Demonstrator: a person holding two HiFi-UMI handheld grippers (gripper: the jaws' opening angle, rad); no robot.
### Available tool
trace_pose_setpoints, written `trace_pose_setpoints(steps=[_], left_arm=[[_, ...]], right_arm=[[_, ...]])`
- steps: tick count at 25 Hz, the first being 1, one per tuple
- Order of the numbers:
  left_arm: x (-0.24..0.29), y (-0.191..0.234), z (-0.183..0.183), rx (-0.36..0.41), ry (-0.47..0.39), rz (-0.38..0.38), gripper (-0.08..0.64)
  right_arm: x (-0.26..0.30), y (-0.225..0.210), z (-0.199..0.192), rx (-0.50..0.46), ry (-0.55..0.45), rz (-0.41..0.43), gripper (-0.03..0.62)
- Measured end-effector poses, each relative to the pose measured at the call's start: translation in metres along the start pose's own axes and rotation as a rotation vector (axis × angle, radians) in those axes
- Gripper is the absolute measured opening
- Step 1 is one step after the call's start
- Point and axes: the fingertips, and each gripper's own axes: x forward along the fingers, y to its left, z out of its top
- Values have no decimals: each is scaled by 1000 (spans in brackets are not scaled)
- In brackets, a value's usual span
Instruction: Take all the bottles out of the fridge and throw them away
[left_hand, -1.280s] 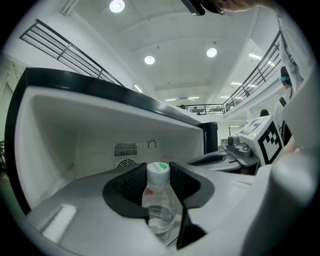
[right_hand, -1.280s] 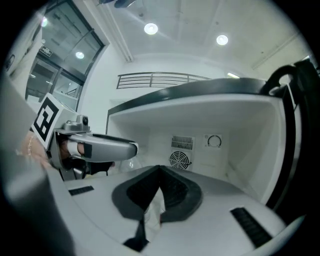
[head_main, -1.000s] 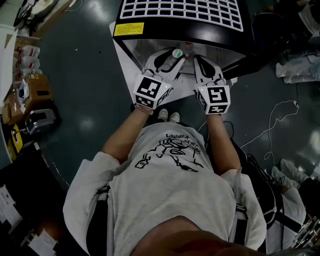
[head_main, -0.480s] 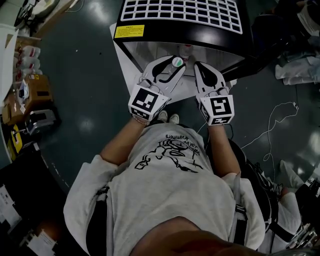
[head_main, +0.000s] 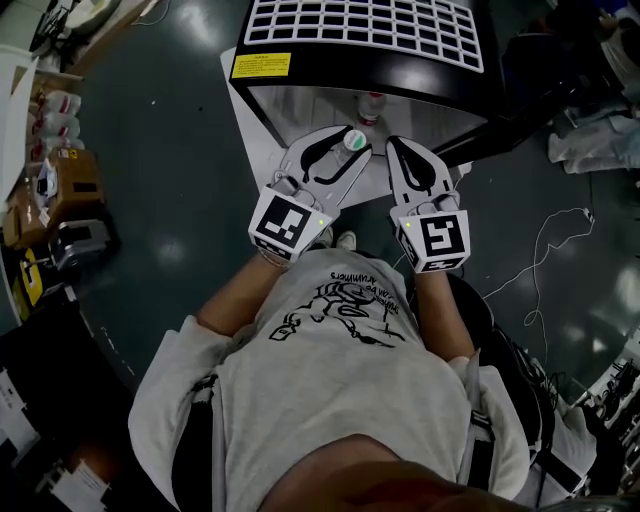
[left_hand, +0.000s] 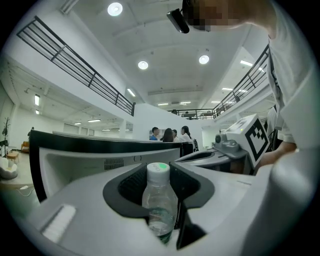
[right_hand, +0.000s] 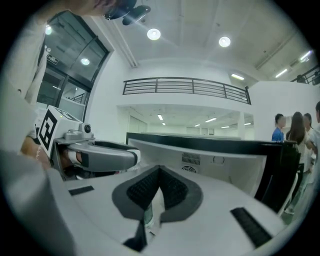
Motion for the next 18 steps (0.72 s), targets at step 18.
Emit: trace_pose_setpoints(steps=[18], left_arm=[[-20,-17,22,-70,6,-10,146]], right_arm=[[-25,8,20,-1,-18,17,8]])
